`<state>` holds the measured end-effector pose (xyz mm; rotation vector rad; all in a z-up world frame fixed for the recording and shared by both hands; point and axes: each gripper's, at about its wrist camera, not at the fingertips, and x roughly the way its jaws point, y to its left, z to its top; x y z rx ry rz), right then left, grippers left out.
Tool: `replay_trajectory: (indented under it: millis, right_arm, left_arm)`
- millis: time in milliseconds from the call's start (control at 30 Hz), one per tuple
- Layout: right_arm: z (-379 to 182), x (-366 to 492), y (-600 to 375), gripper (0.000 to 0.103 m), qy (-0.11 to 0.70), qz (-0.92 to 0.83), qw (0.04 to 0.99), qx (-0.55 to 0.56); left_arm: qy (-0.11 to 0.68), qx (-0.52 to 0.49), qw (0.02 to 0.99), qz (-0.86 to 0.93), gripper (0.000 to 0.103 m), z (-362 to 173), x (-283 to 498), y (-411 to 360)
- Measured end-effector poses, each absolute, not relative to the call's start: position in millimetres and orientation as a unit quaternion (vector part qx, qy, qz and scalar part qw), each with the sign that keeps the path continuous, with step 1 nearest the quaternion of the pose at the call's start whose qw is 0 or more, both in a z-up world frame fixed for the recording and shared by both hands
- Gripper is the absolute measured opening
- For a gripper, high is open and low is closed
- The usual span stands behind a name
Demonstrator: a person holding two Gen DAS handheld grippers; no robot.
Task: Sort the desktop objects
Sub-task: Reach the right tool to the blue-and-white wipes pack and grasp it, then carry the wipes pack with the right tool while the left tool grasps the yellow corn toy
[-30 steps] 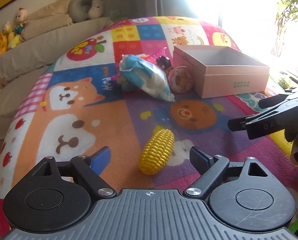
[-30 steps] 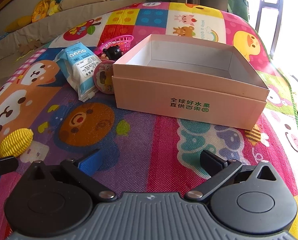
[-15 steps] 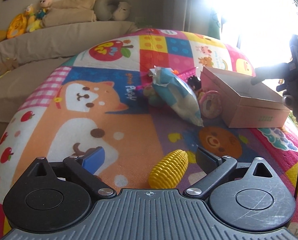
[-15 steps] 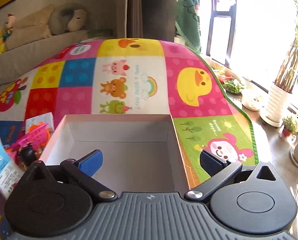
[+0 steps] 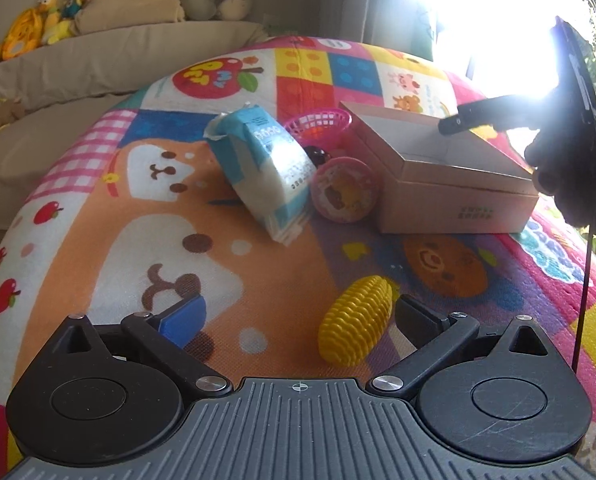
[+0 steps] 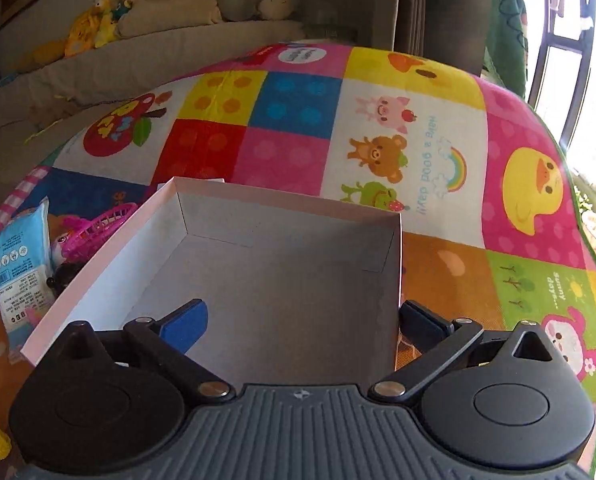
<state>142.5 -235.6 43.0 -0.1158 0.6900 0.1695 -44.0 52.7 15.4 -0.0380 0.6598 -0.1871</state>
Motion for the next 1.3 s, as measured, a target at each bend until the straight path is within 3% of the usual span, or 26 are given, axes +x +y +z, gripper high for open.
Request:
replay_trajectory:
  millis: [67,167,300,467,567,800,933,1067,1300]
  right_arm:
    - [62.0,122.1,-213.3,0.103,0.280,0.091,0.952,-0.087]
    - [83.7,101.3,-179.1,0.103,0.259,0.178,0.946,-0.084]
    - [86.4,97.6,-107.8,0.098,0.278,0.290,0.911,-0.092]
    - [54.4,125.1,-33.4,0.097,0.333,0.302,0.885,-0.121]
    - [33.5,132.6,-16.1,0.050,0.380,0.294,0.865,-0.144]
    - [103.4,73.4,-91.8,0.050,0.321,0.319,0.891,-0.038]
    - [128.2,24.5,-159.8,0.050,0.318,0.278,0.906,-0.025]
    - [113.2,-10.1,-212.9,0.050,0.370,0.221,0.902,-0.031]
    - [46.5,-42.3,-242.8,0.053,0.420,0.163,0.892,-0.037]
  left_arm:
    - [0.327,-0.017,0.941,-0.091,0.103,15.2,-47.0,56.3]
    - [0.335,-0.018,0.939,-0.078,0.103,14.5,-49.3,60.9]
    - [0.337,-0.020,0.938,-0.080,0.103,14.7,-56.7,62.6]
    - [0.352,-0.025,0.932,-0.077,0.103,11.6,-62.5,62.3]
    - [0.356,-0.025,0.931,-0.077,0.103,11.6,-66.1,62.5]
    - [0.368,0.030,0.927,-0.065,0.103,7.5,-65.3,47.6]
    - [0.380,0.011,0.922,-0.066,0.103,12.7,-66.1,48.4]
    - [0.376,-0.075,0.915,-0.124,0.103,28.2,-81.7,48.9]
    - [0.365,0.014,0.927,-0.090,0.103,25.3,-73.6,10.1]
